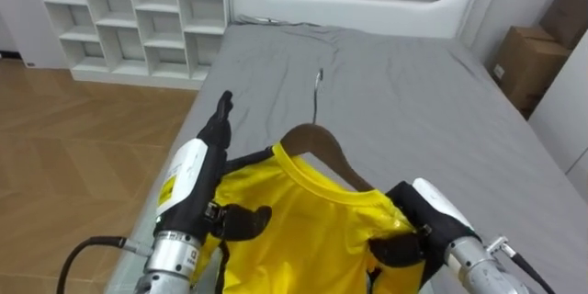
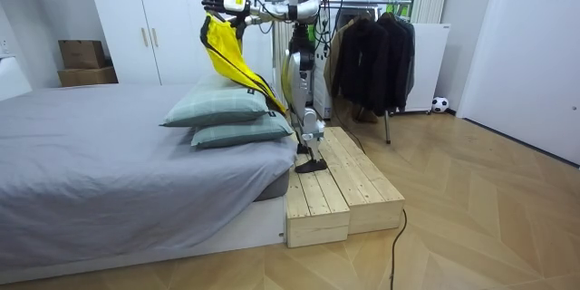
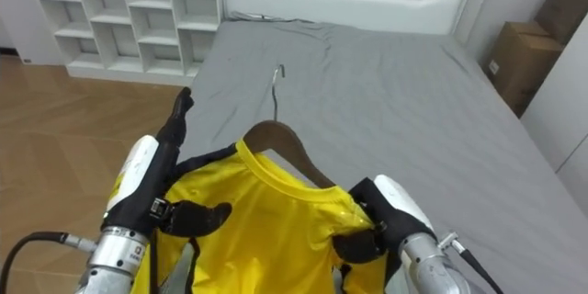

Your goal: Hang clothes

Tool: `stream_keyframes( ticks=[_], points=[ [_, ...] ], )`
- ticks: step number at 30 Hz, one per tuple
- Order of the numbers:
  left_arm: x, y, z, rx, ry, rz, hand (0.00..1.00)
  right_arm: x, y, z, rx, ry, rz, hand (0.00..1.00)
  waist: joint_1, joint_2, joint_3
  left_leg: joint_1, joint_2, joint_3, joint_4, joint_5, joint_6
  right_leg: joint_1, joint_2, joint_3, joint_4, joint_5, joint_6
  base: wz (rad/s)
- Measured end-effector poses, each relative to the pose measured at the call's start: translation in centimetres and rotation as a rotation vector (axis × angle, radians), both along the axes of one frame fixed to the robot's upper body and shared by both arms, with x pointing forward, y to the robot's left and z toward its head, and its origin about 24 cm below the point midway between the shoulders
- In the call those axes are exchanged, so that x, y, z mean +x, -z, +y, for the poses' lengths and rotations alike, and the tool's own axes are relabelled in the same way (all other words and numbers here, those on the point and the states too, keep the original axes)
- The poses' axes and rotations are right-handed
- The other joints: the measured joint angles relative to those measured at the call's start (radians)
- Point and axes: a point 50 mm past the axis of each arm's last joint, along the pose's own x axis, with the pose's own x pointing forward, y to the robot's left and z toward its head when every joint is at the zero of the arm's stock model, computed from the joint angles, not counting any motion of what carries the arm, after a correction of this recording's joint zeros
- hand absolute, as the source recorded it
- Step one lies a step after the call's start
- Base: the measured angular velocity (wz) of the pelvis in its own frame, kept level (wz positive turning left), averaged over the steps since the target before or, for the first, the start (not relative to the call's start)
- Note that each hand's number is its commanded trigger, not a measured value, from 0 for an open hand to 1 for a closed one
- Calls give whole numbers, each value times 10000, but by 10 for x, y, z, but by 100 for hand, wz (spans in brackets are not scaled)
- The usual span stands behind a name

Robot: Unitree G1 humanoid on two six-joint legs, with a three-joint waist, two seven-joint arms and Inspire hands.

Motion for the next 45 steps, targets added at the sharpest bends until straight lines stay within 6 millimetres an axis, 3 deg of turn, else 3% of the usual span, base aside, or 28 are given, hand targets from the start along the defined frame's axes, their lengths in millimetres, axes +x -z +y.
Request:
stream_keyframes(
  ticks=[8,13,23,33,38,43,45],
  points=[
    [0,-1,2,104,-66,-111,0,-8,1,-21,-194,1117,-352,100,-6,80,-13,81,12,128,0,0,0,28,33,185,-2,0,0,-4],
    [0,-3,10,211,-451,-291,0,-4,-12,-23,-1388,976,-1163,100,-201,151,-40,81,18,191,-33,0,0,-44,97,294,0,1,-1,-4],
    [-3,-1,18,254,-946,-332,0,0,-32,-28,-2054,1076,-2438,100,-224,175,-50,107,23,409,-67,0,0,-47,109,348,11,1,-1,-2],
    [-7,-11,76,-424,-3968,-1219,0,-7,-50,-57,-3168,2134,-3361,100,-66,163,-45,63,30,470,-87,0,0,-182,130,458,57,0,1,-2],
    [-22,13,108,-995,-5778,-480,0,-13,-59,-61,-3402,2226,-3694,100,41,165,-48,95,31,524,-132,0,0,-168,127,512,80,0,1,-6],
    [-54,53,143,-1753,-8055,940,0,-20,-74,-59,-3466,2202,-4394,100,254,142,-59,99,28,555,-167,-1,0,-258,124,532,98,-3,4,-1],
    [-65,59,153,-2015,-8877,1057,0,-21,-77,-62,-3490,2308,-4531,100,317,139,-60,98,25,548,-167,-1,0,-250,123,528,96,-2,4,2]
  ],
)
